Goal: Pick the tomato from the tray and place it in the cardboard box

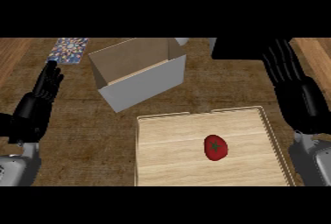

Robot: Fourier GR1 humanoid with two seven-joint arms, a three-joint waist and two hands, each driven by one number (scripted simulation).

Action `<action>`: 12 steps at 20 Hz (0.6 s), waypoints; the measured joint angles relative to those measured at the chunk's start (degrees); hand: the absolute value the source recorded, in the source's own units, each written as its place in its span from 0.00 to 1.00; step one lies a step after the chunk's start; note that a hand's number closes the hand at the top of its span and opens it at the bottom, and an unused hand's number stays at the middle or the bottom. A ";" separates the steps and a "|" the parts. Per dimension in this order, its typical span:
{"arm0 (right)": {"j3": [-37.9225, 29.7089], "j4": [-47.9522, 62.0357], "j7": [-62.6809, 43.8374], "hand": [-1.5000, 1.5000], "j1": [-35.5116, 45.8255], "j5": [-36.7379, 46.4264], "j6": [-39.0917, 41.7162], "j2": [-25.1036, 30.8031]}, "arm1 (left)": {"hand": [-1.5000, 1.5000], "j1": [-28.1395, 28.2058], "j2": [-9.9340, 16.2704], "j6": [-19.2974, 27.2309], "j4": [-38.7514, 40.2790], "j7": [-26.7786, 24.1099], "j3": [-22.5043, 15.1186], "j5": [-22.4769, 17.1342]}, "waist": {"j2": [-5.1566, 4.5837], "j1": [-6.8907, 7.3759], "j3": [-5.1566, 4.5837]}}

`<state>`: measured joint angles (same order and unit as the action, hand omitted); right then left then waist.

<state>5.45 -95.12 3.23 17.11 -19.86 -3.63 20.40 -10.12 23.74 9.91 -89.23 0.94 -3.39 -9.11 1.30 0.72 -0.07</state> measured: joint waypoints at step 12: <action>14.09 3.58 6.96 0.00 -3.04 17.32 17.27 14.01 | 0.50 5.23 6.22 2.84 9.22 2.43 2.26 8.30 | -1.39 0.49 -0.12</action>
<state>19.54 -91.54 10.19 14.07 -2.55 13.64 34.41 -4.88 29.96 12.75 -80.01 3.37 -1.13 -0.81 -0.09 1.21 -0.19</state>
